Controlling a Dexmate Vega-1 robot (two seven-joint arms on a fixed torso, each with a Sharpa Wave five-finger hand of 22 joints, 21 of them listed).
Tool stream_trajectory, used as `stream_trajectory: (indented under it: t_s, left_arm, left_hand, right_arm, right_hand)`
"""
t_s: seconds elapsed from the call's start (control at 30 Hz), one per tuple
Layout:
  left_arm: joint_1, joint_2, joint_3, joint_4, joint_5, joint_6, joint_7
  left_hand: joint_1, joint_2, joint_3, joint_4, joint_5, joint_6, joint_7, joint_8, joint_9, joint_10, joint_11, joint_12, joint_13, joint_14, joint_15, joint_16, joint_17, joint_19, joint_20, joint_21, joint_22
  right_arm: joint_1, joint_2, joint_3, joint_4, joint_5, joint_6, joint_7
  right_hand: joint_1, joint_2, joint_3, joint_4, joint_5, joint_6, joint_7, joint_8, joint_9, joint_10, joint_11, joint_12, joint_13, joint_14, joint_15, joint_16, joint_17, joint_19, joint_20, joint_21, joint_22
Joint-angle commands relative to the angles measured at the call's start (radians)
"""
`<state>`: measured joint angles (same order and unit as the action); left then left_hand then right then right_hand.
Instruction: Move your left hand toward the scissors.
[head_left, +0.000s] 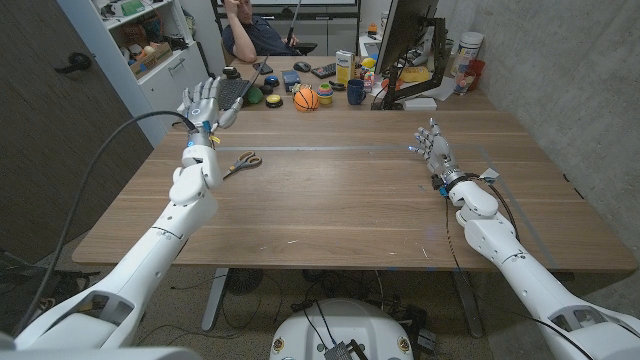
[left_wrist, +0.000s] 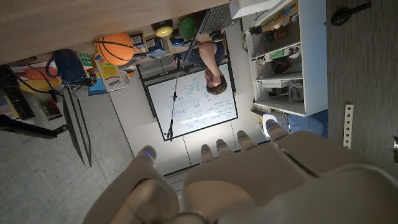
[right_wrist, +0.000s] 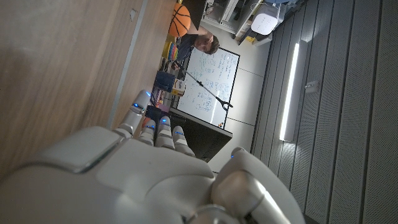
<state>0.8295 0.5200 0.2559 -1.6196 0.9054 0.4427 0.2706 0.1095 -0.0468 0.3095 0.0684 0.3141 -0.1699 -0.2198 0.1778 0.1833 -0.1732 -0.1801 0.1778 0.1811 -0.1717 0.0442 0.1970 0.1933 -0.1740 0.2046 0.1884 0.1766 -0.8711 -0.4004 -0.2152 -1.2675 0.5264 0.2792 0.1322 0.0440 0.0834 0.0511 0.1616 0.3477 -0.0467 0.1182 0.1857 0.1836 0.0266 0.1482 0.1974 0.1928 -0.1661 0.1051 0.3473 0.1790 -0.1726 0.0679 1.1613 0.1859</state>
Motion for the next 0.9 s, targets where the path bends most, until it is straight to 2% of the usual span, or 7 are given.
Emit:
stream_trajectory:
  t_s: [0.03,0.07,0.13,0.27,0.43,0.6,0.9]
  left_arm:
    - [-0.042,0.056,0.053,-0.015,0.011,0.1,-0.291]
    - [-0.047,0.058,0.059,-0.013,0.012,0.104,-0.309]
    - [-0.056,0.063,0.069,-0.006,0.017,0.112,-0.334]
    - [-0.07,0.065,0.086,0.018,0.021,0.117,-0.358]
    - [-0.077,0.059,0.104,0.055,0.026,0.115,-0.341]
    - [-0.081,0.042,0.115,0.098,0.031,0.108,-0.272]
    - [-0.106,0.021,0.136,0.188,0.01,0.082,-0.213]
  left_hand:
    - [0.012,-0.028,-0.015,-0.014,0.004,-0.292,-0.003,0.008,0.005,-0.361,0.018,0.006,0.003,-0.294,0.035,0.006,0.003,-0.05,0.012,0.0,0.001]
    - [0.028,-0.053,-0.031,-0.031,0.006,-0.288,-0.003,0.017,0.009,-0.327,0.012,0.02,0.005,-0.261,0.035,0.023,0.003,-0.02,0.011,0.01,0.002]
    - [0.04,-0.062,-0.037,-0.041,0.008,-0.29,-0.003,0.018,0.01,-0.345,0.026,0.012,0.005,-0.271,0.05,0.02,0.002,-0.008,0.012,0.011,0.001]
    - [0.072,-0.079,-0.053,-0.065,0.013,-0.31,-0.003,0.015,0.01,-0.387,0.083,0.003,0.005,-0.281,0.077,0.018,0.0,0.024,0.012,0.014,0.001]
    - [0.113,-0.097,-0.071,-0.094,0.018,-0.343,-0.003,0.01,0.008,-0.45,0.131,-0.005,0.004,-0.3,0.095,0.013,-0.001,0.062,0.013,0.015,0.0]
    - [0.14,-0.107,-0.084,-0.113,0.022,-0.372,-0.002,0.006,0.007,-0.473,0.144,-0.003,0.003,-0.303,0.113,0.014,-0.001,0.078,0.013,0.014,-0.001]
    - [0.161,-0.113,-0.096,-0.127,0.026,-0.394,-0.002,0.005,0.007,-0.458,0.132,0.007,0.002,-0.296,0.103,0.018,-0.002,0.09,0.014,0.012,-0.001]
  right_arm:
    - [0.007,0.003,0.0,0.011,-0.004,0.006,0.001]
    - [0.008,0.004,0.0,0.012,-0.003,0.006,0.001]
    - [0.009,0.003,-0.002,0.017,-0.007,0.011,0.004]
    - [0.013,0.009,-0.001,0.025,-0.008,0.02,0.0]
    - [0.015,0.009,-0.002,0.028,-0.011,0.024,-0.001]
    - [0.016,0.009,-0.003,0.028,-0.011,0.022,-0.002]
    - [0.02,0.01,-0.006,0.027,-0.013,0.018,-0.003]
  right_hand:
    - [-0.009,0.029,-0.005,0.003,0.005,-0.001,0.044,0.004,0.004,0.003,0.006,0.0,0.002,0.001,-0.005,-0.002,0.005,-0.156,-0.007,-0.003,0.003]
    - [-0.009,0.029,-0.005,0.003,0.005,0.0,0.044,0.004,0.004,0.003,0.006,0.0,0.002,0.001,-0.005,-0.002,0.005,-0.156,-0.006,-0.003,0.003]
    - [-0.01,0.029,-0.006,0.003,0.005,-0.001,0.044,0.004,0.004,0.003,0.005,0.0,0.002,0.001,-0.005,-0.002,0.005,-0.156,-0.006,-0.004,0.003]
    - [-0.01,0.028,-0.007,0.003,0.005,-0.003,0.043,0.003,0.004,0.001,0.005,-0.001,0.002,0.003,-0.003,-0.002,0.005,-0.155,-0.006,-0.004,0.003]
    - [-0.01,0.027,-0.008,0.003,0.005,-0.004,0.042,0.003,0.004,0.001,0.004,-0.001,0.002,0.007,-0.003,-0.001,0.005,-0.153,-0.005,-0.004,0.003]
    - [-0.011,0.026,-0.01,0.003,0.005,-0.004,0.041,0.003,0.004,0.001,0.004,-0.001,0.002,0.01,-0.001,-0.001,0.005,-0.152,-0.006,-0.005,0.003]
    - [-0.012,0.025,-0.013,0.003,0.004,-0.004,0.041,0.003,0.004,0.001,0.003,-0.001,0.002,0.012,0.0,-0.002,0.005,-0.151,-0.005,-0.007,0.003]
